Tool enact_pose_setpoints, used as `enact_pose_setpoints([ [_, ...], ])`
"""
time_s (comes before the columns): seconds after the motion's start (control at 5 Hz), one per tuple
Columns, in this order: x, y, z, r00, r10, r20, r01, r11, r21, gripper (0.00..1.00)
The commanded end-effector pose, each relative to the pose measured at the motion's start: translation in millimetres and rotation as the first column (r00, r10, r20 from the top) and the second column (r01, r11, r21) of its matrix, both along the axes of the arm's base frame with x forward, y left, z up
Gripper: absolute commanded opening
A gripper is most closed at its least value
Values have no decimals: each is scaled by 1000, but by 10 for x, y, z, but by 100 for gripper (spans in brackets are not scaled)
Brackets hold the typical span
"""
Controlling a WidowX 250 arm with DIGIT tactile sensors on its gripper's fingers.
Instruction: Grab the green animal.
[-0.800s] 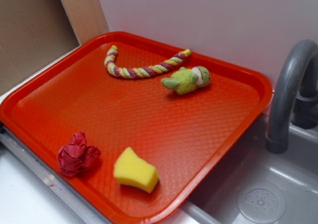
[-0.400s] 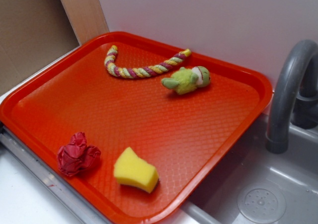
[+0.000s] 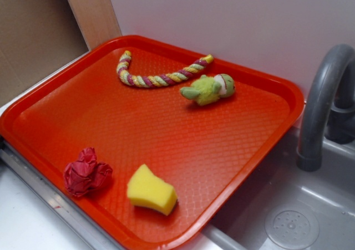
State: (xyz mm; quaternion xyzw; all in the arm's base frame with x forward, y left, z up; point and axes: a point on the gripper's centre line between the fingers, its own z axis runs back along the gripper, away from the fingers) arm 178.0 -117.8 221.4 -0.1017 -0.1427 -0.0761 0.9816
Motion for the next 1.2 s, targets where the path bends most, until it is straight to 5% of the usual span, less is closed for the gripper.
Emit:
enact_pose_setpoints([
  [0.0, 556, -999, 111, 972, -223, 73, 227, 973, -43, 100],
  [0.4, 814, -1592, -217, 944, -329, -5, 329, 942, 72, 100],
  [1.0, 907, -1588, -1008, 978, -187, -96, 200, 967, 156, 100],
])
